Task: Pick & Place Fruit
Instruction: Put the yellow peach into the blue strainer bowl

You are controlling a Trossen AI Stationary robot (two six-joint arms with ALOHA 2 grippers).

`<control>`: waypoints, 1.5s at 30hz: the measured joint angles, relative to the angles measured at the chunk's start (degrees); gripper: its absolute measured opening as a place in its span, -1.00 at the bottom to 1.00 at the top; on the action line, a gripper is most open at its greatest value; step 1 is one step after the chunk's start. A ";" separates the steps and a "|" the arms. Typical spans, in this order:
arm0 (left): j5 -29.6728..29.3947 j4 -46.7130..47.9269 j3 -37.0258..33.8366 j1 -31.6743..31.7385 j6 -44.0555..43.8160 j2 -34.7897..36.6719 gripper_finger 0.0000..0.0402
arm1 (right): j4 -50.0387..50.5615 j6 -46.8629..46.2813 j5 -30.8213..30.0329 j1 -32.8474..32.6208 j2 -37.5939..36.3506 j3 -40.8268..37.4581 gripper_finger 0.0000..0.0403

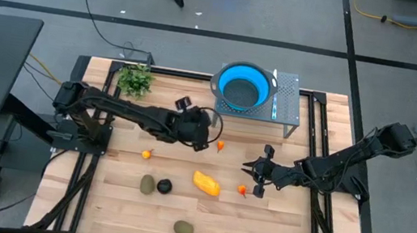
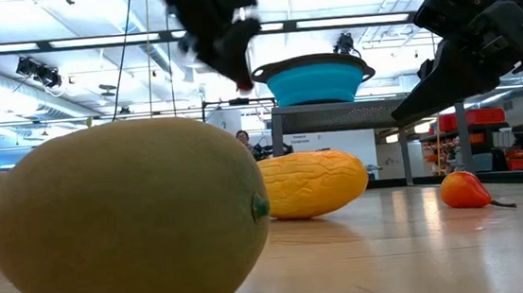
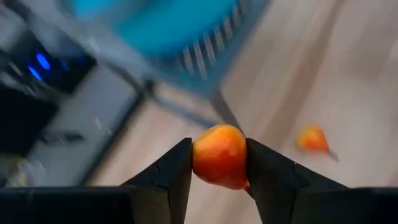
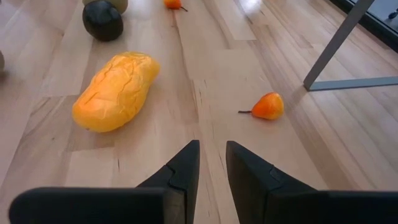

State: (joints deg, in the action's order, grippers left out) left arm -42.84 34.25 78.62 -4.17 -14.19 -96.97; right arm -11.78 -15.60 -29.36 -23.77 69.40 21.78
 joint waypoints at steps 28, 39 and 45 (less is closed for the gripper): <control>18.52 -38.59 4.60 20.21 22.20 -0.73 0.10 | -2.22 0.05 0.00 0.00 0.01 0.00 -0.56; 19.10 -22.00 4.62 12.24 18.84 0.46 0.38 | -1.15 0.01 0.00 0.00 0.01 0.00 -0.56; 15.08 -11.77 3.62 5.52 12.89 0.52 0.37 | -1.20 -0.43 0.02 0.00 0.01 0.00 -0.56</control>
State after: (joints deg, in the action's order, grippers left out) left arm -27.76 22.48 82.24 1.35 -1.30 -96.44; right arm -12.97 -16.03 -29.34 -23.77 69.41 21.78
